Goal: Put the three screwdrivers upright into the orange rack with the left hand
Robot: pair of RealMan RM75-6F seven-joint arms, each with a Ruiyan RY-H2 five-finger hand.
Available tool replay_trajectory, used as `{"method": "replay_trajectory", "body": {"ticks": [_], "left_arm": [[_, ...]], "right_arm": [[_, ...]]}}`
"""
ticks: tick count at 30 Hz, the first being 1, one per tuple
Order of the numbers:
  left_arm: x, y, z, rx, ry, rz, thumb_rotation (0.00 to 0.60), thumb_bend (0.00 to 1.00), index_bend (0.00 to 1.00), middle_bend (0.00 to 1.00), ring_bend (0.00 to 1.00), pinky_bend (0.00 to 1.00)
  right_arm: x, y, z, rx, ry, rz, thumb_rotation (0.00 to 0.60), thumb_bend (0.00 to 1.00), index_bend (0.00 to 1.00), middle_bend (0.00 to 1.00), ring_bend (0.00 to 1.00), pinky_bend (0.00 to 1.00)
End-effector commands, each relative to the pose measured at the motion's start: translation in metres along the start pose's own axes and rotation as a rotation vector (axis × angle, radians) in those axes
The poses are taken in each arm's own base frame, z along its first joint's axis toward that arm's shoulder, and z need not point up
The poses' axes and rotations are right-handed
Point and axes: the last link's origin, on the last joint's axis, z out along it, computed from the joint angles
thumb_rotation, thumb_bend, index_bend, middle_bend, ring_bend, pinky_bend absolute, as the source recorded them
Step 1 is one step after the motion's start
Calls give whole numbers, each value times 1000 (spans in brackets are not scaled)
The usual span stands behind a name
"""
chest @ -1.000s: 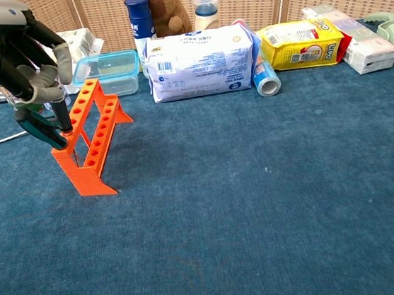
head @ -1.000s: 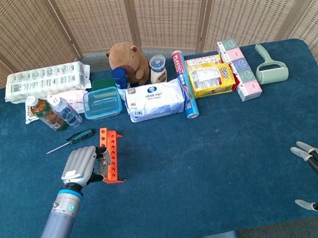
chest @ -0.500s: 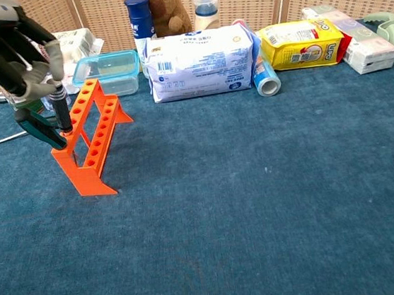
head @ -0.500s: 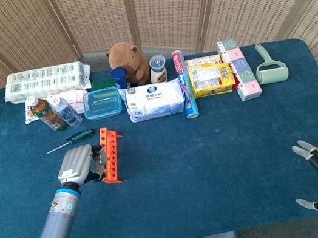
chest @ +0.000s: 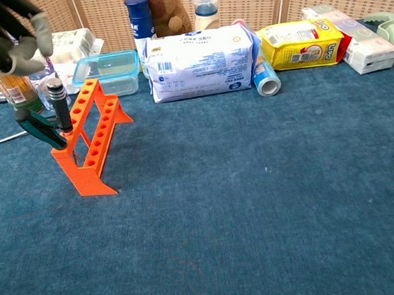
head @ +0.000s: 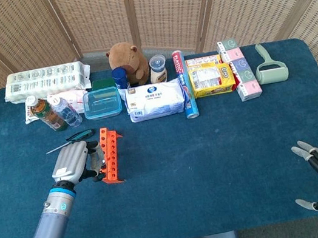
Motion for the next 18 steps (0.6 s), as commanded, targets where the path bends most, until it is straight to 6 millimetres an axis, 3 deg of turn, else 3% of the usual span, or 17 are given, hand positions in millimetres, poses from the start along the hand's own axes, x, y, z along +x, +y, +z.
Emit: {"method": "replay_trajectory", "body": {"ticks": [1,6,18], "left_arm": [[-5,1,4,-8,20,-13,600,405,591,751,884,908],[-19,6,15,-4,1,-11,600,405,590,751,884,908],[-23,13,20,37,-12,-15,600,405,590,752,884,908]], "right_arm": [[0,0,0,0,0,0,600,0,62,2,73,52],[1,1,0,-2,1,1,600,0,62,2,74,53],[1,2,1,-3,1,1,600,0,61,2,78,54]]}}
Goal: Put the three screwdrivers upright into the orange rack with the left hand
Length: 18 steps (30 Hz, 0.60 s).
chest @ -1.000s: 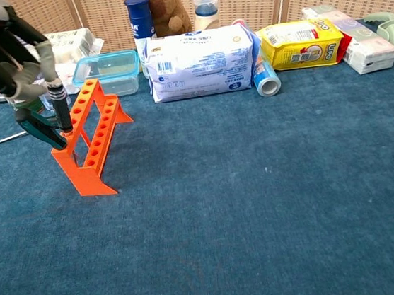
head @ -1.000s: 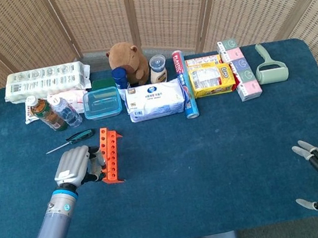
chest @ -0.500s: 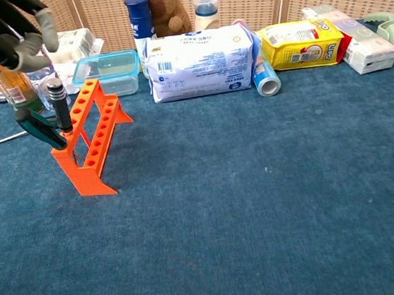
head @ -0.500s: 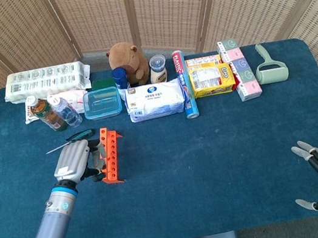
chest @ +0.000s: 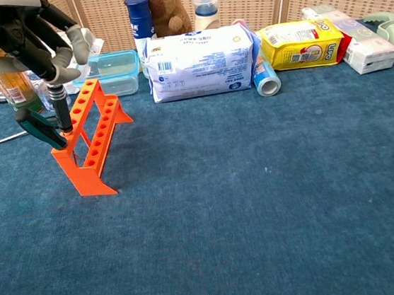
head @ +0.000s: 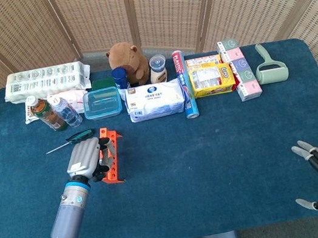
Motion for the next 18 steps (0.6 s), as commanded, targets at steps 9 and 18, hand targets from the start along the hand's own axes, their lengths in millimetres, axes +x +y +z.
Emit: {"method": "replay_trajectory", "body": {"ticks": [9,18], "left_arm": [[9,-9,-6,55,-8,10,600,406,590,752,884,908],[15,-11,-8,41,-5,-3,600,406,590,752,884,908]], "right_arm": [[1,0,-1,-1,2,4,600,0,61,2,80,54],[0,0,-1,-2,1,4,600,0,61,2,81,55]]}}
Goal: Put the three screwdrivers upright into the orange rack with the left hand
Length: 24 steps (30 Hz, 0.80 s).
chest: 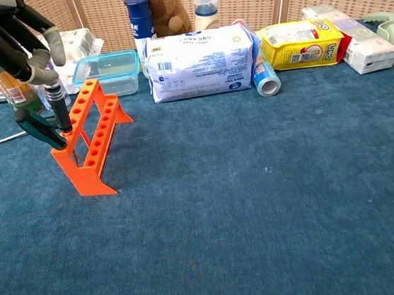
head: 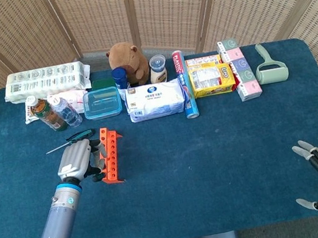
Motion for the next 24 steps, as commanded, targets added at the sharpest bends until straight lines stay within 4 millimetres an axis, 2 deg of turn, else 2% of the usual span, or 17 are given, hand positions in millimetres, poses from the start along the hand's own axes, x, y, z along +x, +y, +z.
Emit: {"method": "replay_trajectory", "body": {"ticks": [1,8,12,24], "left_arm": [[1,-1,-1,-1,-3,6,600,405,590,752,884,908],[1,4,1,-31,18,-9,600,405,591,751,885,908],[-6,9,3,-64,11,-17,600,405,590,751,884,909],[-15,5,6,-19,-13,14,600,406,591,751,884,908]], "right_arm": [[0,0,0,0,3,2,600,0,61,2,81,54],[1,0,-1,2,2,5,600,0,61,2,82,55],[1,0,-1,4,1,8,600,0,61,2,82,55],[4,1,-1,2,7,16,600,0,62,3,83,55]]}}
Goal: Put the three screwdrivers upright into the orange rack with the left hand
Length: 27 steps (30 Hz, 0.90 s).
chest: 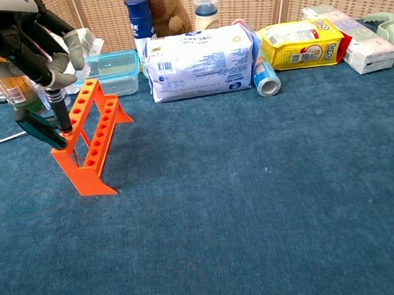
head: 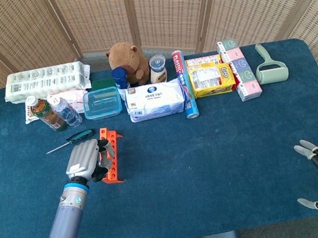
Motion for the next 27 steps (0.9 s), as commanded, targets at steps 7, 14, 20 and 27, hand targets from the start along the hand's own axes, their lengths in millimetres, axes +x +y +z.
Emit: {"method": "replay_trajectory", "body": {"ticks": [7,14,20,27], "left_arm": [[6,-7,-5,41,-11,9,600,405,590,751,884,908],[15,-14,-9,65,-7,6,600,405,590,752,884,908],[26,-9,-10,-9,60,-59,600,405,590,751,884,908],[33,-25,-13,-10,113,-37,600,270,584,746,884,908]], "right_arm": [[-1,-1,0,-1,0,1,600,0,61,3,87,56],[-1,-1,0,-1,-5,3,600,0,61,3,87,58],[-2,-1,0,-1,-8,2,600,0,61,3,88,58],[-1,-1,0,0,-7,4,600,0,61,3,88,58]]}}
